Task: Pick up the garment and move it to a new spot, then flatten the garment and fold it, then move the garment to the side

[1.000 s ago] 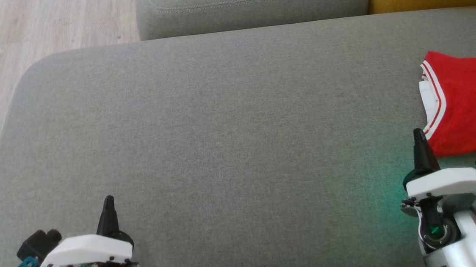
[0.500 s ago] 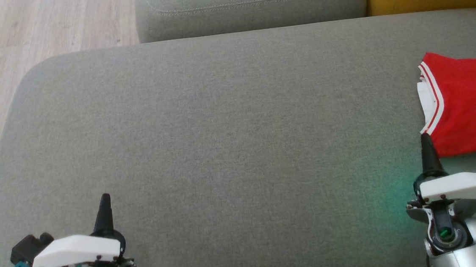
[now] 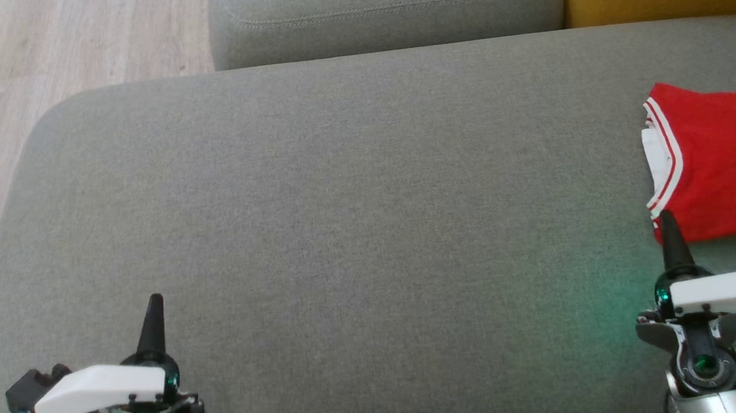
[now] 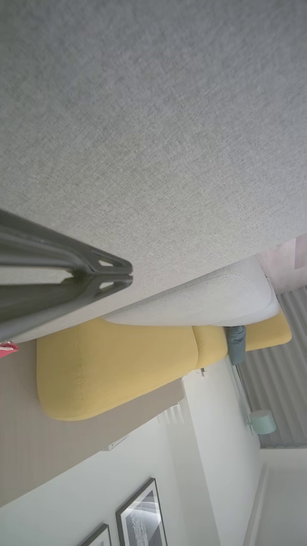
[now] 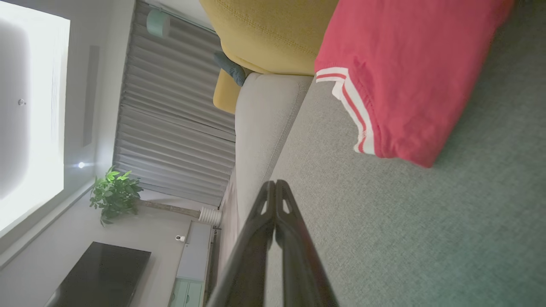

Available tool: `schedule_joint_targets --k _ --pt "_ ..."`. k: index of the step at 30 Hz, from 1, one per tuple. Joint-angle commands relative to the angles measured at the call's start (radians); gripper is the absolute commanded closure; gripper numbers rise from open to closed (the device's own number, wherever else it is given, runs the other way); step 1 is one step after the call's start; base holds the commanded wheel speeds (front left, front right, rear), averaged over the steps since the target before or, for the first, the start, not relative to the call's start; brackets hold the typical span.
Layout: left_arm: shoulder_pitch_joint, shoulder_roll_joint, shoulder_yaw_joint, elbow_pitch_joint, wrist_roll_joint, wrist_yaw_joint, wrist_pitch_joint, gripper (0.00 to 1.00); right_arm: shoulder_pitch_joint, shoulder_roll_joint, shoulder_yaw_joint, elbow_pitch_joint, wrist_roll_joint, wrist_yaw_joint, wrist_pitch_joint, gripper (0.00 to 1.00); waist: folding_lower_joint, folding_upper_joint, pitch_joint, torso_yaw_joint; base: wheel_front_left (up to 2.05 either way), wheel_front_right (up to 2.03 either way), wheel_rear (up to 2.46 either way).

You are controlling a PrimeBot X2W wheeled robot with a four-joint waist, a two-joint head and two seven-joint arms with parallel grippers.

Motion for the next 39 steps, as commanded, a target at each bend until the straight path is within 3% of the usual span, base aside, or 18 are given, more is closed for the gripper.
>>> schedule_joint_targets --k 1,32,39 --pt "-0.055 0.013 0.032 -0.040 -0.025 -0.011 0.008 1.00 -0.023 -0.005 0.009 -0.046 0.030 0.005 0.007 1.00 0.0000 0.0000 -0.001 0.000 0.00 0.00 0.00" --pt "-0.062 0.017 0.097 -0.076 -0.361 -0.066 0.099 1.00 0.033 -0.006 -0.029 -0.150 0.398 0.007 0.099 1.00 0.0000 0.0000 -0.017 -0.007 0.00 0.00 0.00" --pt "-0.062 0.017 0.101 -0.078 -0.378 -0.068 0.104 1.00 0.036 -0.006 -0.031 -0.155 0.416 0.007 0.103 1.00 0.0000 0.0000 -0.018 -0.007 0.00 0.00 0.00"
